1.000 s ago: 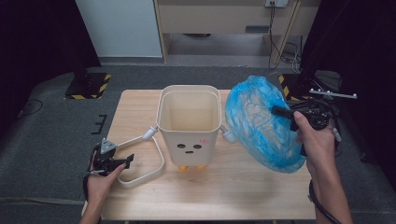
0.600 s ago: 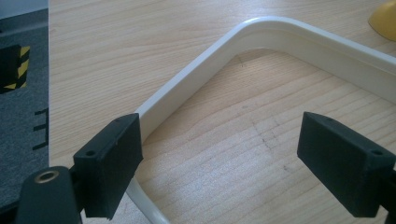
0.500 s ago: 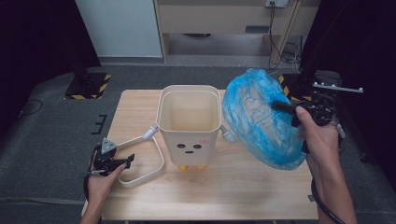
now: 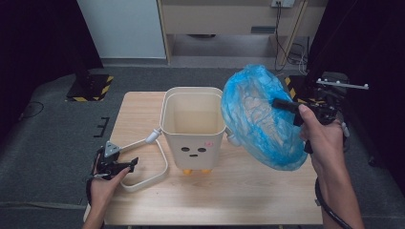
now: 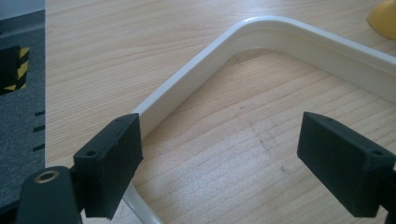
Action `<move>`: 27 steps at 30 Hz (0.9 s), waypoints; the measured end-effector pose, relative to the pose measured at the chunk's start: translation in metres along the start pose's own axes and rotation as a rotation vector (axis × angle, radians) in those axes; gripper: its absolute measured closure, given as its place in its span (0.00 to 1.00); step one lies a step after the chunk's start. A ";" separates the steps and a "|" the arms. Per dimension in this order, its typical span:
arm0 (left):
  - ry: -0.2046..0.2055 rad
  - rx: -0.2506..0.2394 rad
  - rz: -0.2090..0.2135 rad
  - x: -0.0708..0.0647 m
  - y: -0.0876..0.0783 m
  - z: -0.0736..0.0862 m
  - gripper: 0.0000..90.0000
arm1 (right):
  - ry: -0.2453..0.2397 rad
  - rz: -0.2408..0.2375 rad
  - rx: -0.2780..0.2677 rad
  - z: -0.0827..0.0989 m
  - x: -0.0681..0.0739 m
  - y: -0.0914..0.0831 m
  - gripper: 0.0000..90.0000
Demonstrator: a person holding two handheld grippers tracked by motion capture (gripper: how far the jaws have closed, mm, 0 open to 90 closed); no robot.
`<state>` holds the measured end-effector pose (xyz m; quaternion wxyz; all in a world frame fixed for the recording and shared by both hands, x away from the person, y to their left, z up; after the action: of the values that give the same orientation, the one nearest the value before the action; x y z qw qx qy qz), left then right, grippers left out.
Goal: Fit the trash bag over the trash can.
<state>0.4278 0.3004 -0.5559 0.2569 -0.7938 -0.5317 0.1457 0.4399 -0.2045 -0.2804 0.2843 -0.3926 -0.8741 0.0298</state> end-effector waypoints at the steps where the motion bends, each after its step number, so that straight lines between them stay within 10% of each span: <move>1: -0.001 0.000 0.001 0.000 0.000 0.000 0.15 | 0.000 -0.002 0.002 -0.001 0.002 0.000 1.00; 27: 0.003 0.000 0.002 -0.001 0.001 0.000 0.15 | 0.032 -0.059 0.025 -0.009 0.031 0.033 1.00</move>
<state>0.4280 0.2991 -0.5561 0.2574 -0.7945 -0.5305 0.1450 0.4505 -0.1611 -0.2673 0.3041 -0.3636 -0.8801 0.0260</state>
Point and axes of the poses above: each handheld gripper's, and its own axes: y roughly forward along the jaws, z roughly out of its underside, x roughly to its left, the point moved 8 cm from there along y, roughly forward along the jaws, and after that the axes turned 6 degrees about -x, right-handed, at the moved point
